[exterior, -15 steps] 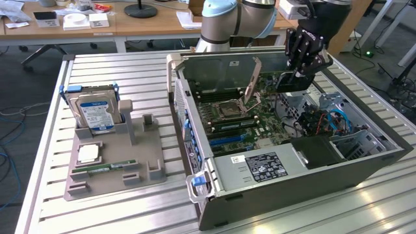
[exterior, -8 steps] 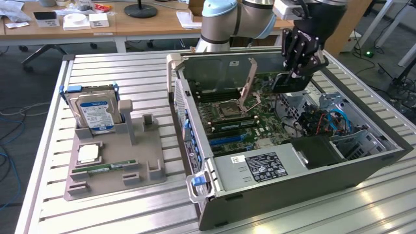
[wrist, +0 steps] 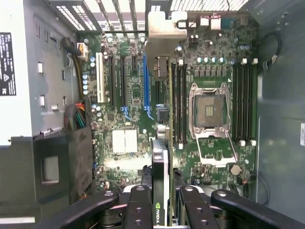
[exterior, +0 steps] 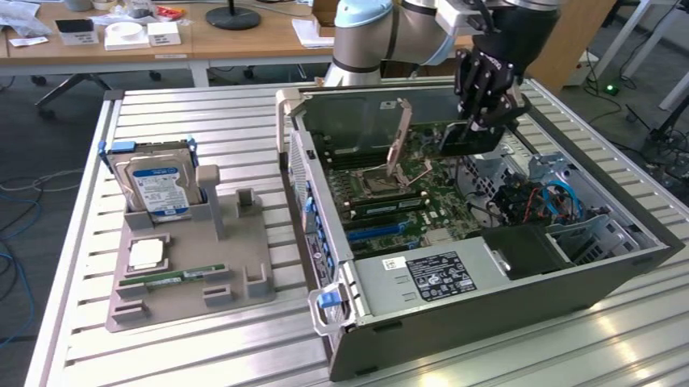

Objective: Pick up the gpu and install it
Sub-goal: 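Insert the gpu into the slot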

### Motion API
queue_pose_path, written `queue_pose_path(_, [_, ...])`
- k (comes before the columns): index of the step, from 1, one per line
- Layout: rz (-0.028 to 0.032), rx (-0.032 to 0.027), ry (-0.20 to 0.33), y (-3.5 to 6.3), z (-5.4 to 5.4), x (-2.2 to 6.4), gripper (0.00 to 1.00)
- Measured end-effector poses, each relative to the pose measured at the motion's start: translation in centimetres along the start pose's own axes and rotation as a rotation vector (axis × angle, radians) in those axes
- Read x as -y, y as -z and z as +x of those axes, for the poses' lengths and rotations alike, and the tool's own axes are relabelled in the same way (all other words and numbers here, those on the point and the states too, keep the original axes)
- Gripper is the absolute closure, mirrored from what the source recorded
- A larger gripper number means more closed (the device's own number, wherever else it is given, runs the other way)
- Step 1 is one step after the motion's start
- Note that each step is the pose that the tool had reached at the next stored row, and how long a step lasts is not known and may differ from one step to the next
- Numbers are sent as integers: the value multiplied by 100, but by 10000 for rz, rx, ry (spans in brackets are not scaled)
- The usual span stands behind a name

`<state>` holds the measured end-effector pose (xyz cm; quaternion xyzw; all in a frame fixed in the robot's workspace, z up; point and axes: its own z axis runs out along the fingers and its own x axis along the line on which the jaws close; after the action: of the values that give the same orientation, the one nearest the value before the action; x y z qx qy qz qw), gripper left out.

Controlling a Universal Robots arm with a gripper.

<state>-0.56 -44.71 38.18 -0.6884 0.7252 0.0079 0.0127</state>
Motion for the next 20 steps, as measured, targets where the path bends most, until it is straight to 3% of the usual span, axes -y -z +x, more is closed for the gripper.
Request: queue_pose_path(20, [3,1,0,-52,5,-190,73])
